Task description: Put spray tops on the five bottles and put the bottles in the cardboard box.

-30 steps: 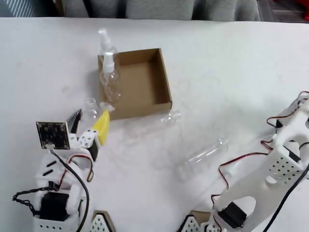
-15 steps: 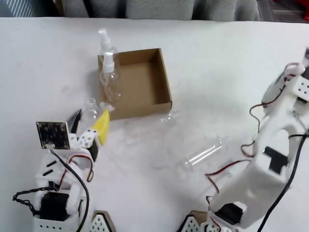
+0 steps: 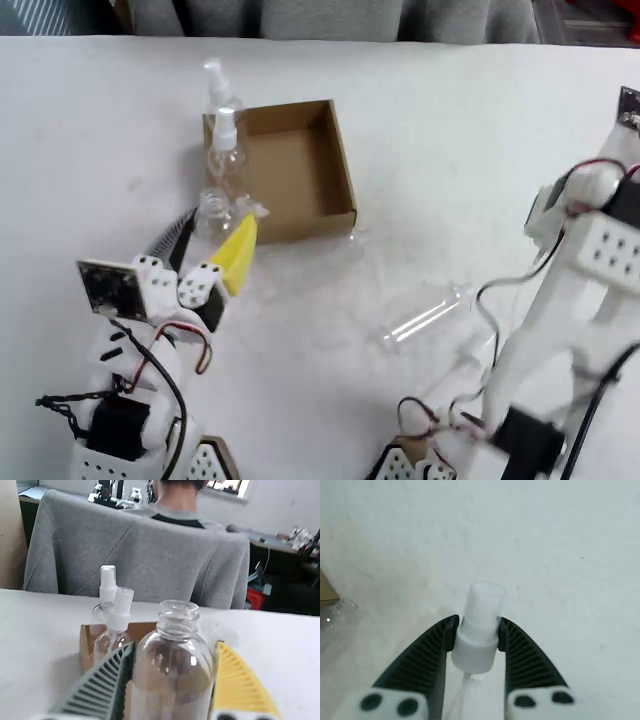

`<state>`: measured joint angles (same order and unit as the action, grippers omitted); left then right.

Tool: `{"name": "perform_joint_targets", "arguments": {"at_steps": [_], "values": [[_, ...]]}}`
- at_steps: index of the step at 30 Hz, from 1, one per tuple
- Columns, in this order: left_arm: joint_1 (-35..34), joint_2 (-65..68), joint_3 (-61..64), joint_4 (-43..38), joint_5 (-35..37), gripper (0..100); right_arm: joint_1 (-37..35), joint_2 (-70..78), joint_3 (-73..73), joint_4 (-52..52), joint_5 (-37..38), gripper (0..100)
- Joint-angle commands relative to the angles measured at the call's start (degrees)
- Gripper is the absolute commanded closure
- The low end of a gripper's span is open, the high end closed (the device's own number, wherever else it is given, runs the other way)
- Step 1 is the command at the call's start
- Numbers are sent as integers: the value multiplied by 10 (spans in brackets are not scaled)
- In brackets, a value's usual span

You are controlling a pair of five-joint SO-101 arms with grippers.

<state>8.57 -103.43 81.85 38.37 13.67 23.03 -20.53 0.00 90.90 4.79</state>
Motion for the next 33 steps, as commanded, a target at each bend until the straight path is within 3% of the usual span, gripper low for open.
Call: {"name": "perform_joint_targets", "arguments": {"at_steps": [1, 5, 11, 18, 22, 28, 33], "values": [[39, -8, -11, -80, 58, 979, -6, -103, 28, -63, 10, 978], [91, -7, -4, -127, 66, 979, -6, -176, 55, -160, 9, 978], [141, 115, 18, -279, 65, 978, -13, -273, 103, -237, 9, 978], [193, 247, 20, -365, 62, 977, -112, -398, 229, -360, 5, 978], [211, 251, 45, -375, 62, 977, -179, -476, 327, -509, 7, 978], [236, 251, 133, -461, 46, 977, -285, -535, 455, -784, 8, 979], [236, 251, 155, -476, -11, 977, -365, -519, 483, -885, 7, 981]]}}
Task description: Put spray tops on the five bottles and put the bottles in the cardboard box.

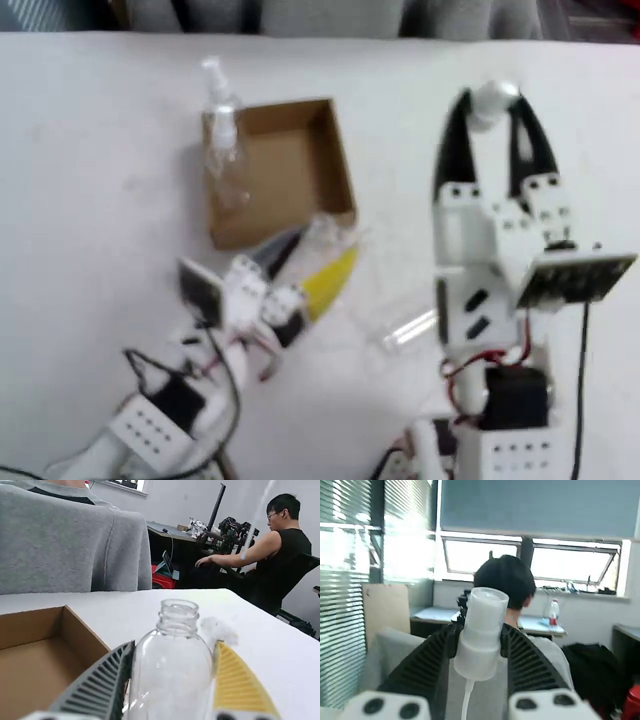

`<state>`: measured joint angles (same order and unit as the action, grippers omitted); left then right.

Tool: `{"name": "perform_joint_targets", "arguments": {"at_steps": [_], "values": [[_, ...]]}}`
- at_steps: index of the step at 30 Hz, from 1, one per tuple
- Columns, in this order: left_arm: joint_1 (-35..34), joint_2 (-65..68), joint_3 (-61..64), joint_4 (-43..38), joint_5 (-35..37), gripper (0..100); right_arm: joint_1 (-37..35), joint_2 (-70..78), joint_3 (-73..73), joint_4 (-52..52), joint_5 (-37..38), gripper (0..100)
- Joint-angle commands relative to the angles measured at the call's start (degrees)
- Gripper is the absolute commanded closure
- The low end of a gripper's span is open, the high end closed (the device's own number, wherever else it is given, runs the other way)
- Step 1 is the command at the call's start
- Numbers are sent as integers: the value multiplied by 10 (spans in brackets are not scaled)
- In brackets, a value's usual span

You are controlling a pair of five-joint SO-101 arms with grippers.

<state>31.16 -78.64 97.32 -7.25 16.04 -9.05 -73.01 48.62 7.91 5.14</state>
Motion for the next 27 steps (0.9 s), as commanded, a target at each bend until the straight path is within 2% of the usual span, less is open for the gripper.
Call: {"name": "perform_joint_targets", "arguments": {"at_steps": [1, 12, 21, 27], "values": [[10, 3, 0, -18, -39, 977, -58, 15, -7, -61, 4, 981], [5, 4, 0, 18, -40, 977, -154, 156, -120, -59, 1, 981], [-56, 4, 1, 16, -40, 977, -221, 106, -40, -31, 0, 981], [-62, 6, 1, 33, -40, 977, -226, 84, -31, 10, -13, 981]]}}
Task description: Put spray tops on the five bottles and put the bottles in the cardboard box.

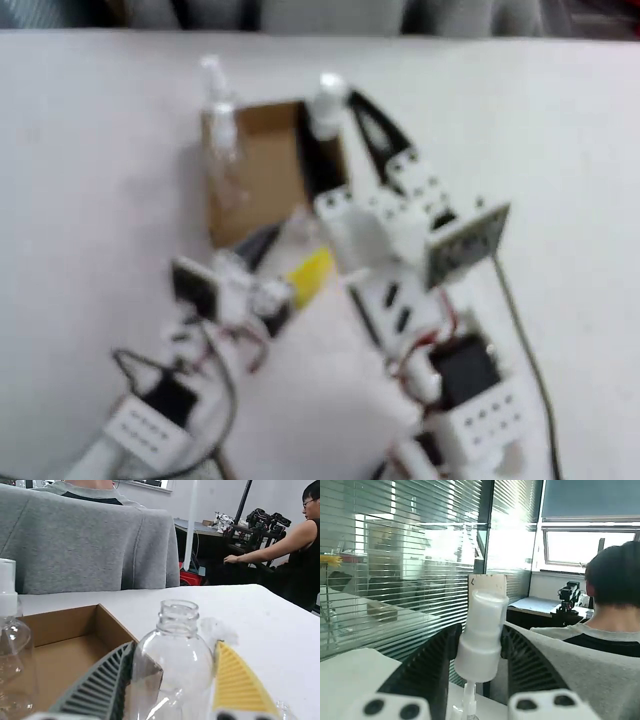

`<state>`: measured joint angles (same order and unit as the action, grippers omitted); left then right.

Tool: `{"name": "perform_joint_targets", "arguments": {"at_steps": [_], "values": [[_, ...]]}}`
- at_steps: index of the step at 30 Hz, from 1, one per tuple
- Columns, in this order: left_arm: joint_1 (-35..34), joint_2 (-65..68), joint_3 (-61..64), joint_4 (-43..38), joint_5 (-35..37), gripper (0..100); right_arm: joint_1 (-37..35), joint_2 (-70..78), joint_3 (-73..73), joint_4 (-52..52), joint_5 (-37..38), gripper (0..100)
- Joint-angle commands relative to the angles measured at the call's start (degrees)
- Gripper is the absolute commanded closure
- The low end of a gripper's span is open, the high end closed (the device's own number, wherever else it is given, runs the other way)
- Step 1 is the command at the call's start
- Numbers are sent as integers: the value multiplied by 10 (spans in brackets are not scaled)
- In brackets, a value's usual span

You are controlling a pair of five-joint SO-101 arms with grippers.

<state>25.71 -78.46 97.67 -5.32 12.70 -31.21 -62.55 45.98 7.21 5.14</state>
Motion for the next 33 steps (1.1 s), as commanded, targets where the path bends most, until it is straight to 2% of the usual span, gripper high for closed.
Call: {"name": "perform_joint_targets", "arguments": {"at_steps": [1, 5, 13, 17, 33], "values": [[-6, 4, -3, 24, -7, 977, -5, -28, -4, 27, -32, 981], [-6, 2, -3, 31, -7, 977, -5, -46, -15, 67, -65, 981], [-8, 2, -3, 31, -7, 977, -29, -50, -16, 71, -65, 981], [-8, 2, -3, 31, -7, 977, -28, -45, -17, 69, -94, 981], [-8, 2, -3, 31, -7, 977, -24, -49, 26, 69, -97, 982]]}}
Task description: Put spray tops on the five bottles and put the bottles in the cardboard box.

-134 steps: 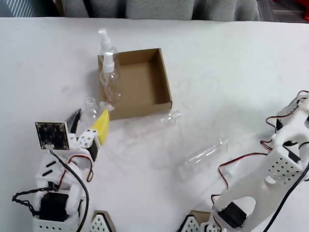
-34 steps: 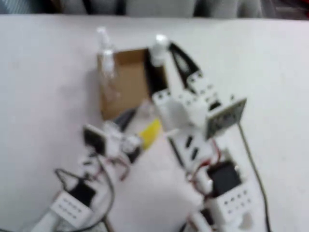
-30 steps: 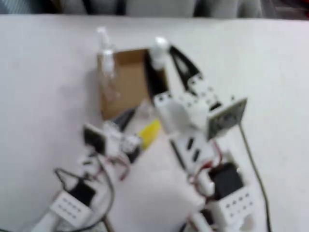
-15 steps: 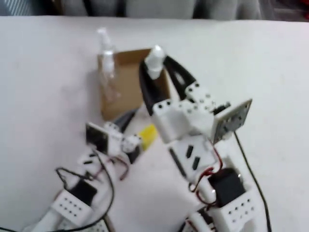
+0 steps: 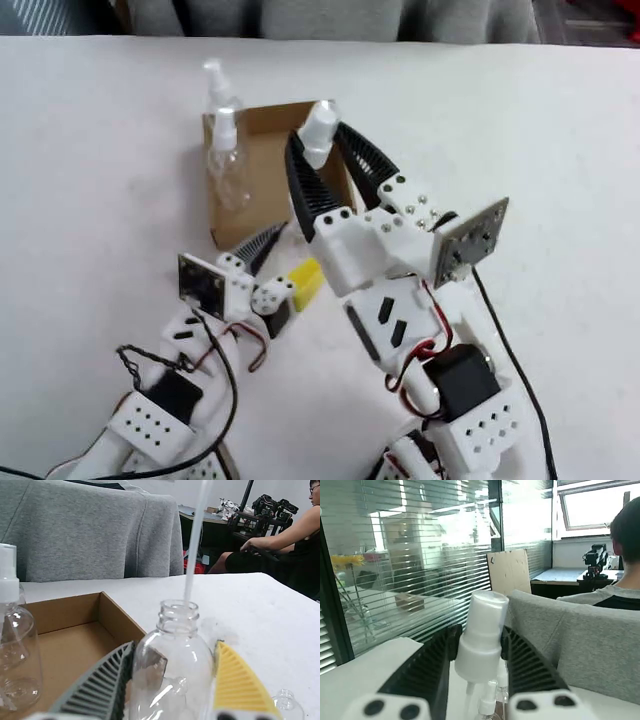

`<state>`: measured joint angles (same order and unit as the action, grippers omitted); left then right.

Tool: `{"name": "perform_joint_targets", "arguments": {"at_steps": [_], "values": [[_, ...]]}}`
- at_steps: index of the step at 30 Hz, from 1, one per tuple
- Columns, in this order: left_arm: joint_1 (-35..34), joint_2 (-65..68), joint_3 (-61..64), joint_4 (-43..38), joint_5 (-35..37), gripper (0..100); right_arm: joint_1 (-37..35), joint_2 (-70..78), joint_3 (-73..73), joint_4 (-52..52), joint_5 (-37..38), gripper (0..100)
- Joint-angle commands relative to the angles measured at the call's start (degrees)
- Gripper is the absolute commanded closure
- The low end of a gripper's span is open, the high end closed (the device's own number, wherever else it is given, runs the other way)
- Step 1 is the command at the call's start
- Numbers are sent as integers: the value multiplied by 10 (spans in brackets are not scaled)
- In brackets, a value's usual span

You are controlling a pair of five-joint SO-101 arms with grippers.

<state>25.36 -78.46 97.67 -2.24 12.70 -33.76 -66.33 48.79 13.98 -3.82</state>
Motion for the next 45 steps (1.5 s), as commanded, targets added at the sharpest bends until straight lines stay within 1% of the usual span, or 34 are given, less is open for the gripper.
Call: {"name": "perform_joint_targets", "arguments": {"at_steps": [1, 4, 25, 33, 35, 40, 41, 45], "values": [[-5, 2, -3, 0, -7, 977, 1, -12, 2, -1, -7, 982], [-5, 2, -3, 0, -7, 977, 1, -13, 18, -15, -7, 982], [-6, 1, -3, 0, -7, 977, -4, -14, 173, -13, -4, 978], [-6, 1, -3, 0, -7, 977, -4, -14, 187, 4, -4, 976], [-6, 1, -3, 0, -7, 977, -5, -14, 185, 15, -4, 948], [-6, 1, -3, 0, -7, 977, -5, -15, 183, 38, -4, 783], [-6, 1, -3, 0, -7, 977, -4, -15, 177, 41, -7, 768], [-6, 1, -3, 0, -7, 977, 0, -15, 137, 61, -9, 765]]}}
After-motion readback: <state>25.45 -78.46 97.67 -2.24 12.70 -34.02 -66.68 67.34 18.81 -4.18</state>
